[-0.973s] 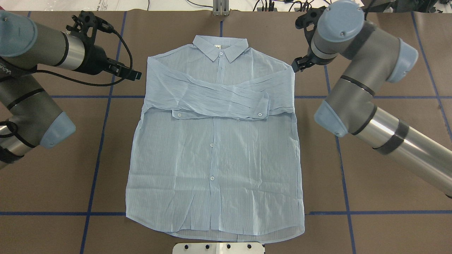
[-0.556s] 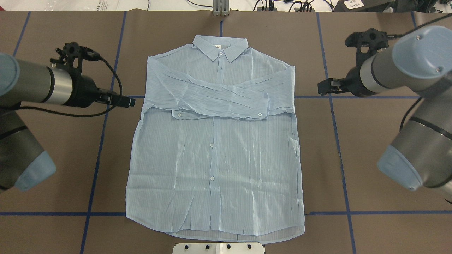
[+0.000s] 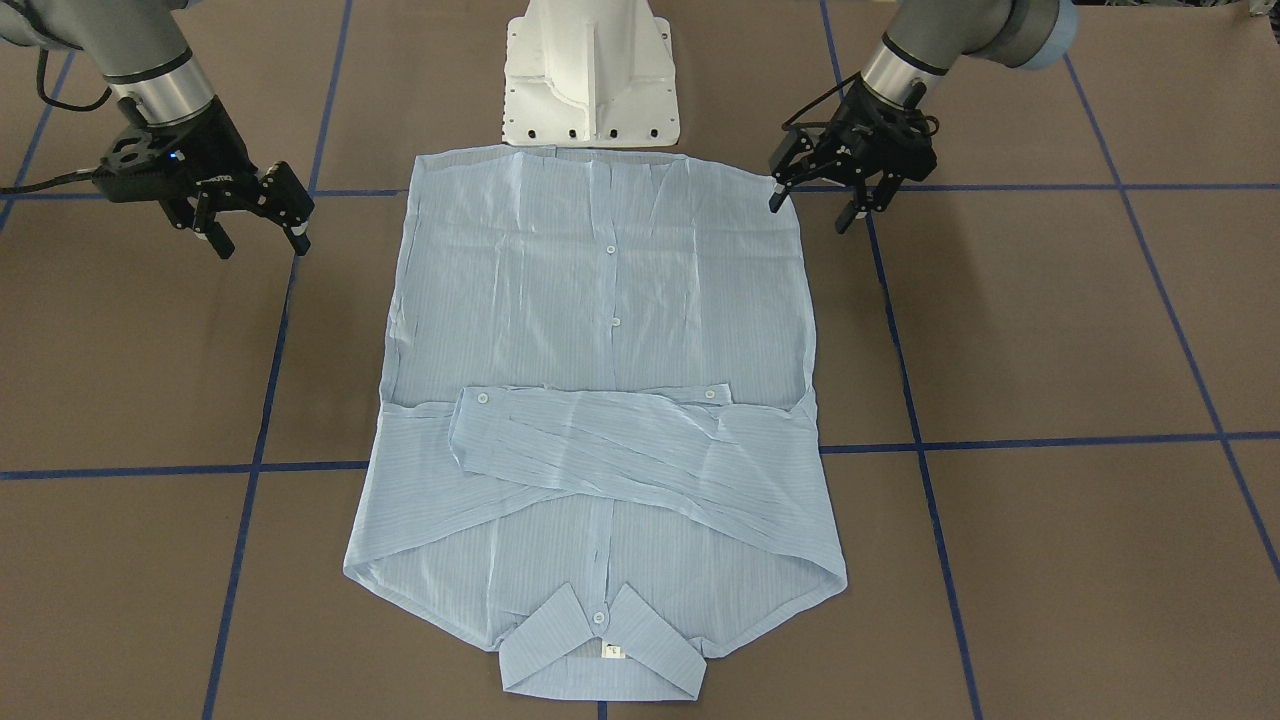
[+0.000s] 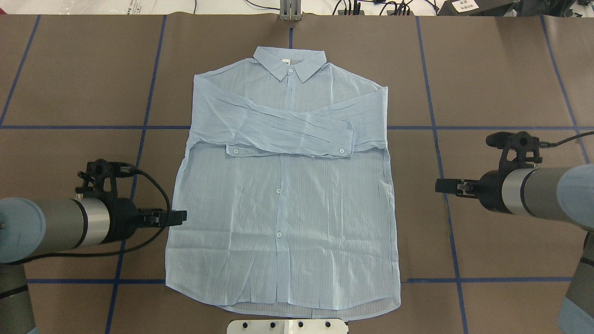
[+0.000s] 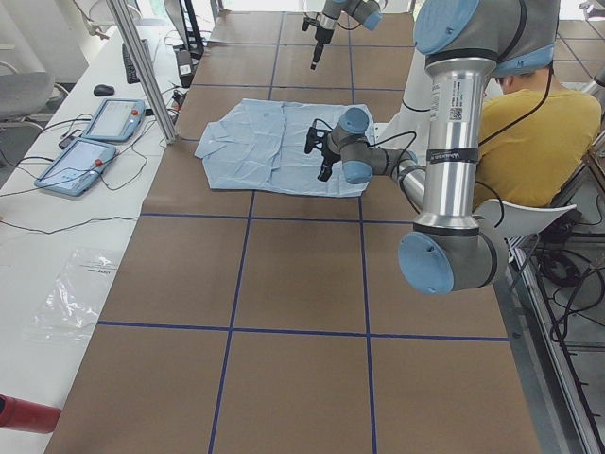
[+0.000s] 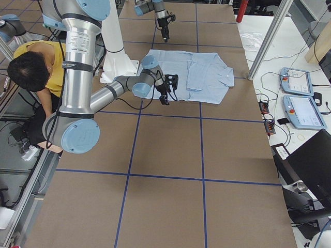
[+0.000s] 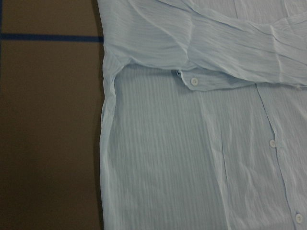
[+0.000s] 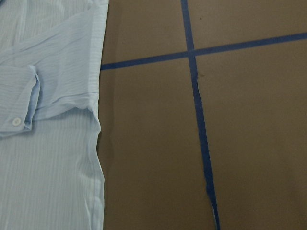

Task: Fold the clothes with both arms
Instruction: 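Move both grippers down to the shirt hem corners nearest the robot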

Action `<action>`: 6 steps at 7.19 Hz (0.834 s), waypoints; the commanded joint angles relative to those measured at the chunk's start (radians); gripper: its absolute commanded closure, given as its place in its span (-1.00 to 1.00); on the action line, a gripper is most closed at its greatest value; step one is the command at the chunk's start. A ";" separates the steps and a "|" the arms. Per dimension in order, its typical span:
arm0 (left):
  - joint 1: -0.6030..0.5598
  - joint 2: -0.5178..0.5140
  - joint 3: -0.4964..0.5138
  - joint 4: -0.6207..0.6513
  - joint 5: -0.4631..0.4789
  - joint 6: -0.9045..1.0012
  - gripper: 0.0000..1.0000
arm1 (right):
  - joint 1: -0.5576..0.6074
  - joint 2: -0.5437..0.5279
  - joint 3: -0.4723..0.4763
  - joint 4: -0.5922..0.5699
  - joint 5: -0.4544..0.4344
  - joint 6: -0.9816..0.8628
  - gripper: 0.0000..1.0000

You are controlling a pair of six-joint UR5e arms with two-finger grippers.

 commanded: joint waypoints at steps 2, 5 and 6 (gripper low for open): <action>0.206 0.051 -0.003 0.066 0.164 -0.201 -0.98 | -0.261 -0.028 0.048 -0.124 -0.218 0.181 -0.99; 0.280 0.036 -0.003 0.154 0.204 -0.274 0.06 | -0.309 -0.026 0.051 -0.126 -0.249 0.205 -1.00; 0.280 0.036 -0.002 0.163 0.204 -0.274 0.06 | -0.312 -0.026 0.051 -0.126 -0.251 0.205 -1.00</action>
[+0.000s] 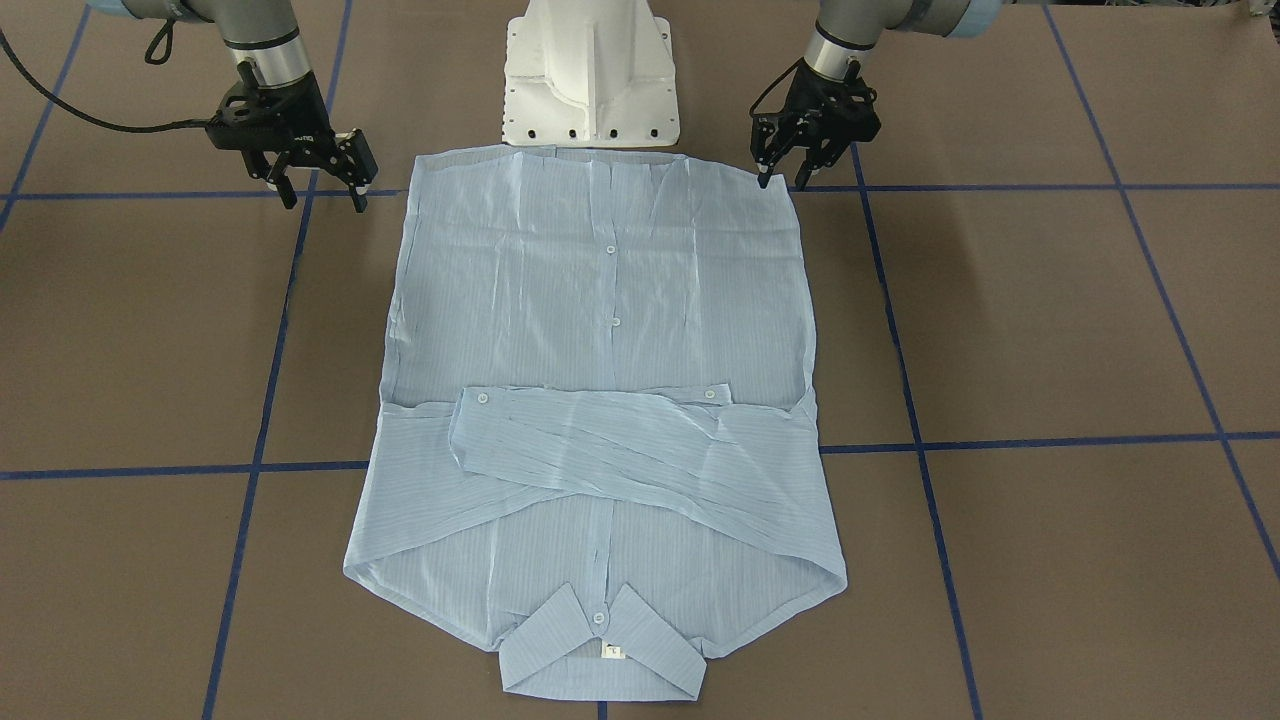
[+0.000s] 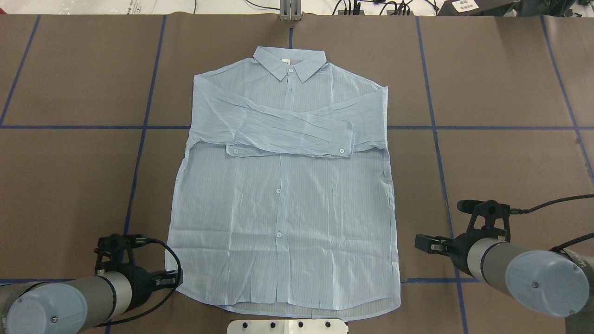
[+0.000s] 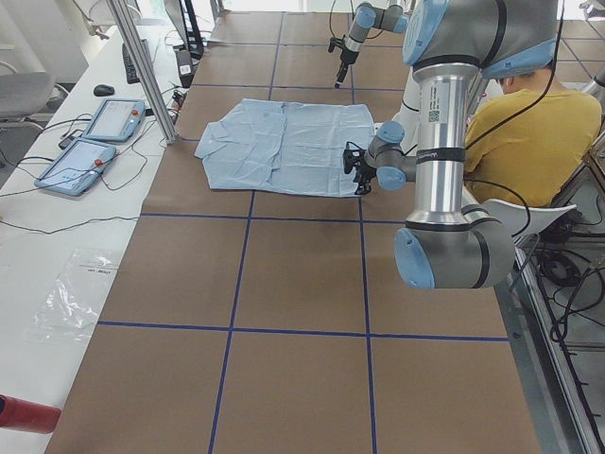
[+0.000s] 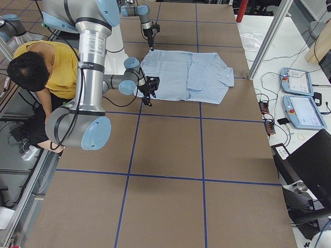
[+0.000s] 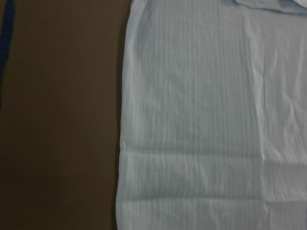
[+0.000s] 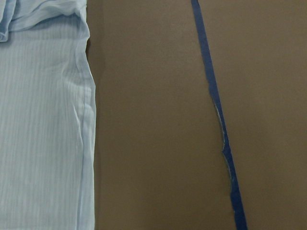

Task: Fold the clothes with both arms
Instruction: 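Move both grippers down to the shirt hem corners nearest the robot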

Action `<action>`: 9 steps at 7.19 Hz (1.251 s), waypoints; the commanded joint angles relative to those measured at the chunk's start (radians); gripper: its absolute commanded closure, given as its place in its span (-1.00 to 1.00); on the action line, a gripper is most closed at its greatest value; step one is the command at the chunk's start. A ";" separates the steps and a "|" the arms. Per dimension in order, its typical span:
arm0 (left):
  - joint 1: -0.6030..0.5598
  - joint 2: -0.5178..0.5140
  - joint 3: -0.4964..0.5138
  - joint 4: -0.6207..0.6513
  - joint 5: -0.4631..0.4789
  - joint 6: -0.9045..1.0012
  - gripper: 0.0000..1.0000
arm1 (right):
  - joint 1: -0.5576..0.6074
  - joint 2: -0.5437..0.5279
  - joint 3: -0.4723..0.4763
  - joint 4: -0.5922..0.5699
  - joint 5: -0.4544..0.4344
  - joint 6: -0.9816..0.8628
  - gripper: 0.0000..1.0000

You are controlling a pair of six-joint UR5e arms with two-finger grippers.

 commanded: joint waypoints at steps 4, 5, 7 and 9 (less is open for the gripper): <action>0.010 -0.022 0.003 0.071 0.003 -0.006 0.18 | -0.012 0.000 0.001 -0.002 -0.006 0.002 -1.00; 0.012 -0.023 0.003 0.086 0.003 -0.006 0.53 | -0.016 0.000 0.001 -0.002 -0.006 0.002 -1.00; 0.012 -0.023 0.000 0.086 0.004 -0.006 1.00 | -0.028 -0.003 0.001 -0.002 -0.020 0.002 -1.00; 0.009 -0.049 -0.007 0.085 0.003 -0.006 1.00 | -0.070 -0.008 0.001 -0.005 -0.060 0.092 -0.96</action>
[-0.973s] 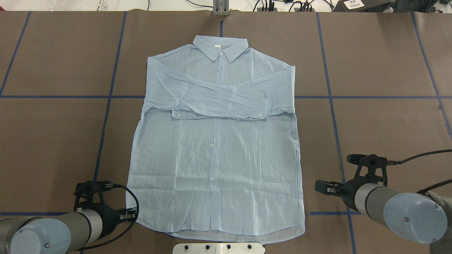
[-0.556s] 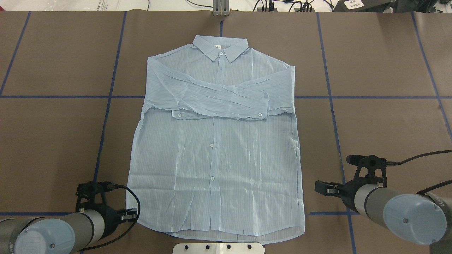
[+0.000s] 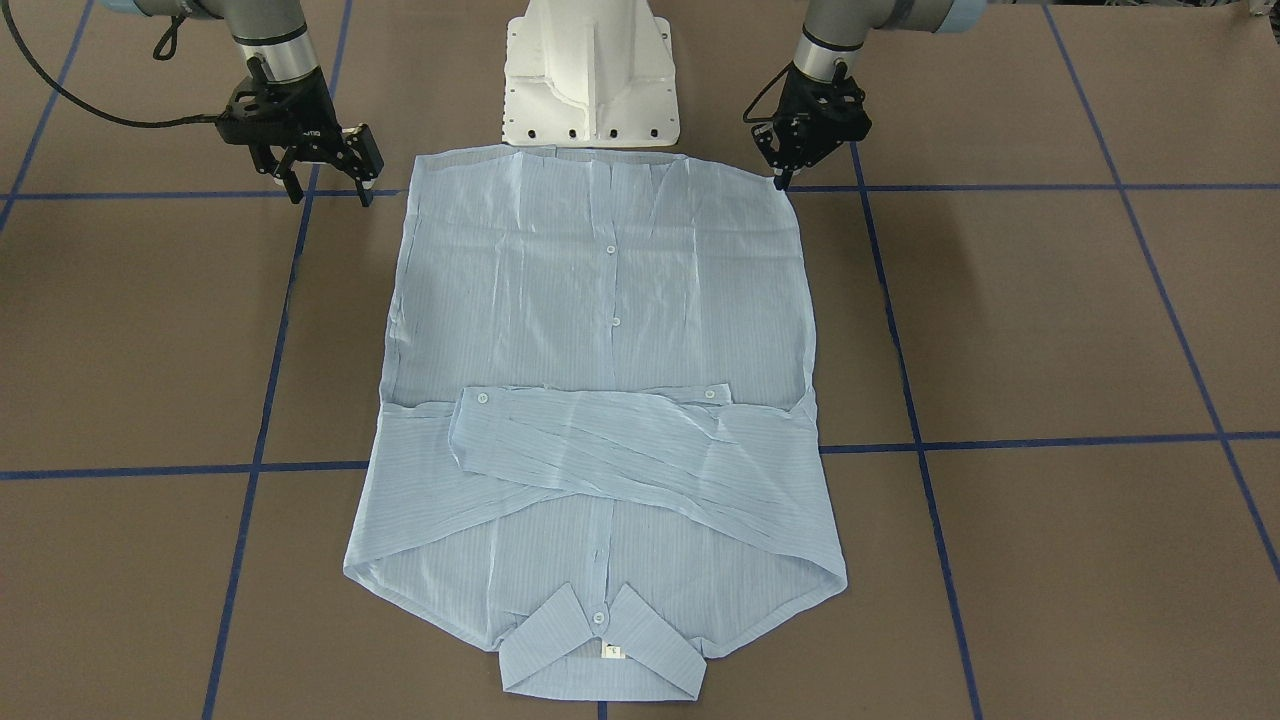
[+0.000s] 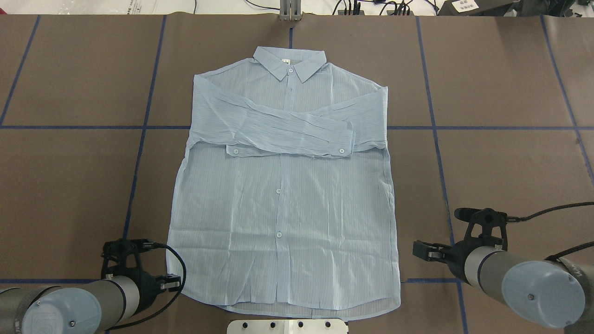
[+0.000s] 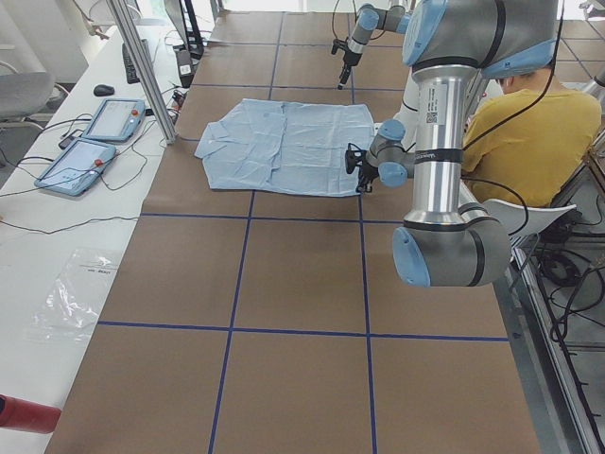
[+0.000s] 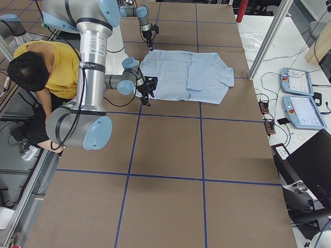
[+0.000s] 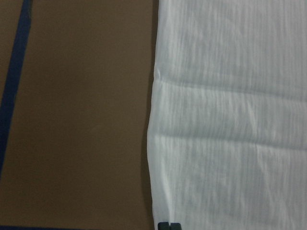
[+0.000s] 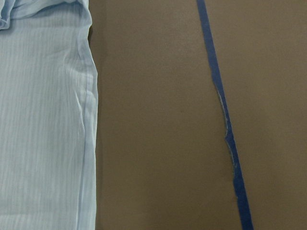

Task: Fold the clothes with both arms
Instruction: 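Move both grippers down to the shirt hem corners nearest the robot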

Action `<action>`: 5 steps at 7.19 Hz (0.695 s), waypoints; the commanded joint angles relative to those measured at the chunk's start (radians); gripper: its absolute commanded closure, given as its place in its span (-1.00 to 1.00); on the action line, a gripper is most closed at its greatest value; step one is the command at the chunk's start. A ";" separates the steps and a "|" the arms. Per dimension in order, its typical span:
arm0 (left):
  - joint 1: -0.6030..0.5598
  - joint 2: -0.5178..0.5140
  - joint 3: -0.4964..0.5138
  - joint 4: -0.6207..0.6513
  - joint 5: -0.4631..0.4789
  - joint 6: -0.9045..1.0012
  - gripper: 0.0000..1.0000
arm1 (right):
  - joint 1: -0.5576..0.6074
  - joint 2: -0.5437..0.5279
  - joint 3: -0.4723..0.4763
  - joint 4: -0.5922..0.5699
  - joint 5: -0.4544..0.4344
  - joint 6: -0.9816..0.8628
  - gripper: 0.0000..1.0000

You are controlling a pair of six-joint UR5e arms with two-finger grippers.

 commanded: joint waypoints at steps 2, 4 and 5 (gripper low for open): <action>-0.001 -0.036 -0.003 -0.002 0.017 0.000 1.00 | -0.100 -0.002 0.003 -0.044 -0.094 0.139 -0.90; -0.001 -0.041 -0.005 -0.006 0.057 0.000 1.00 | -0.179 0.011 0.002 -0.050 -0.153 0.231 -0.65; 0.001 -0.048 -0.005 -0.006 0.063 0.002 1.00 | -0.207 0.021 0.002 -0.051 -0.176 0.251 -0.53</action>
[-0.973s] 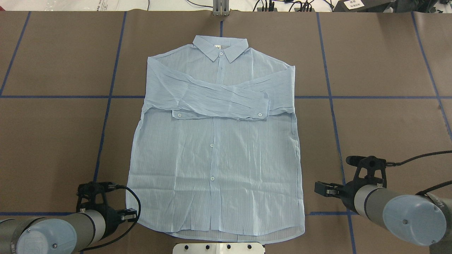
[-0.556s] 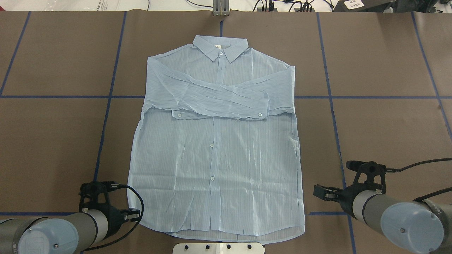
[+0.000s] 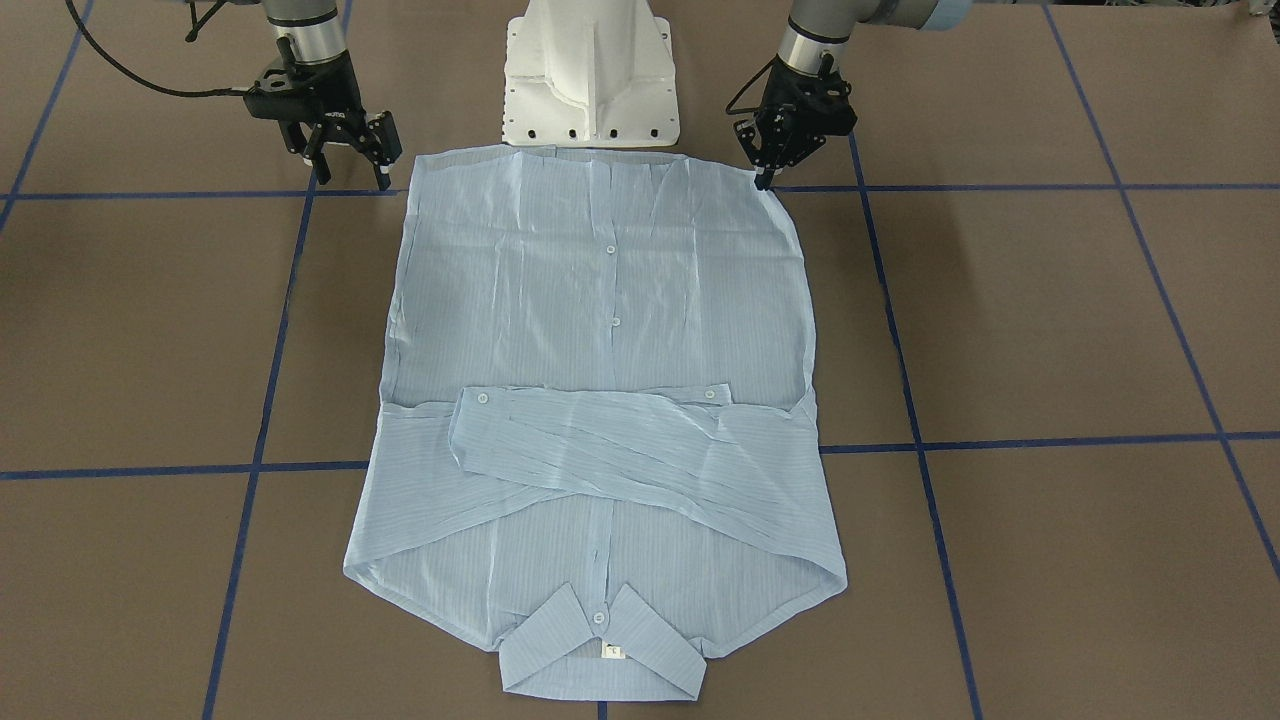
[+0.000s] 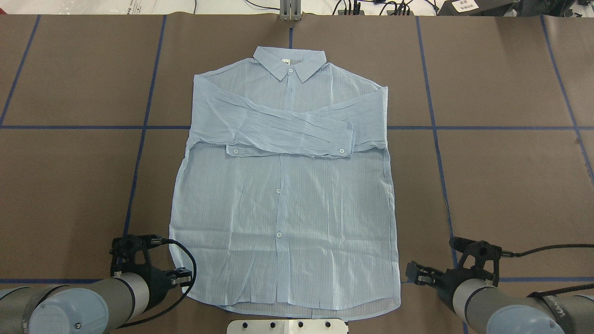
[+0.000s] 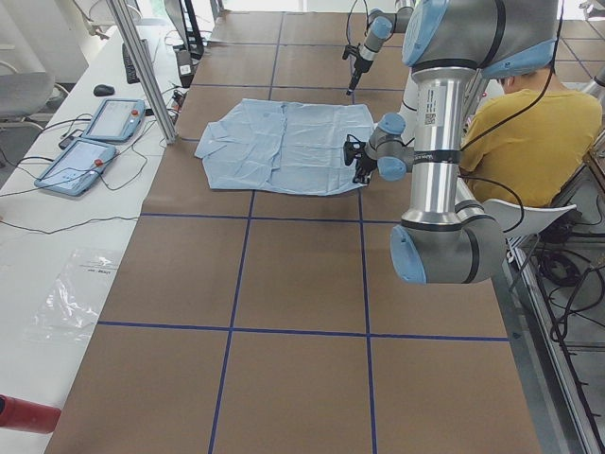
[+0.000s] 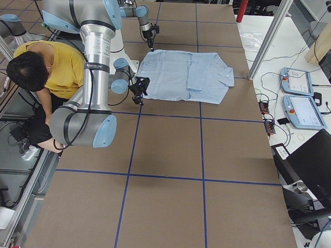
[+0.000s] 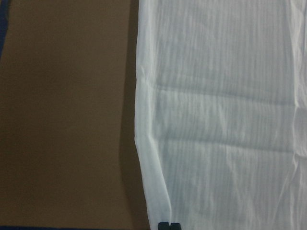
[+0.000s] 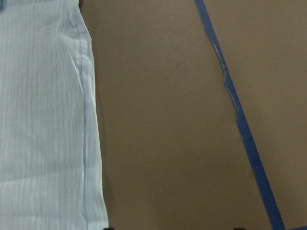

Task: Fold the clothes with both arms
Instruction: 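Grasp the hem corners with both grippers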

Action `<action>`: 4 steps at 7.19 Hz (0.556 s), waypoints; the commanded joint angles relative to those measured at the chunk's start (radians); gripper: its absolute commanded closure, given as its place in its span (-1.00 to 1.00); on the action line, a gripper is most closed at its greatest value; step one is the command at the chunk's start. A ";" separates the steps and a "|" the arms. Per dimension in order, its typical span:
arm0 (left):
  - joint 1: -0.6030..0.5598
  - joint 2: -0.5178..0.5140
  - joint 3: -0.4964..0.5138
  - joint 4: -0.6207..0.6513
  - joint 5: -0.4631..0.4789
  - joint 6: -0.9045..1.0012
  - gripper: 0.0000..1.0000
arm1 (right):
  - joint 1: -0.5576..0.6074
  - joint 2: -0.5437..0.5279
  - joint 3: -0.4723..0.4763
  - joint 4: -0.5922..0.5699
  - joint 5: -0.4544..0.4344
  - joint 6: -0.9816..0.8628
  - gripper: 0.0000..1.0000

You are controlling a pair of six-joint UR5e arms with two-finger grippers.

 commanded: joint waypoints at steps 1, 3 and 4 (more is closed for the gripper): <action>0.001 -0.009 0.000 -0.003 0.030 0.003 1.00 | -0.059 0.024 -0.002 -0.029 -0.045 0.062 -0.43; 0.000 -0.009 -0.008 -0.003 0.042 0.004 1.00 | -0.066 0.159 -0.013 -0.193 -0.045 0.092 -0.33; 0.000 -0.007 -0.011 -0.003 0.044 0.004 1.00 | -0.080 0.191 -0.046 -0.212 -0.049 0.117 -0.29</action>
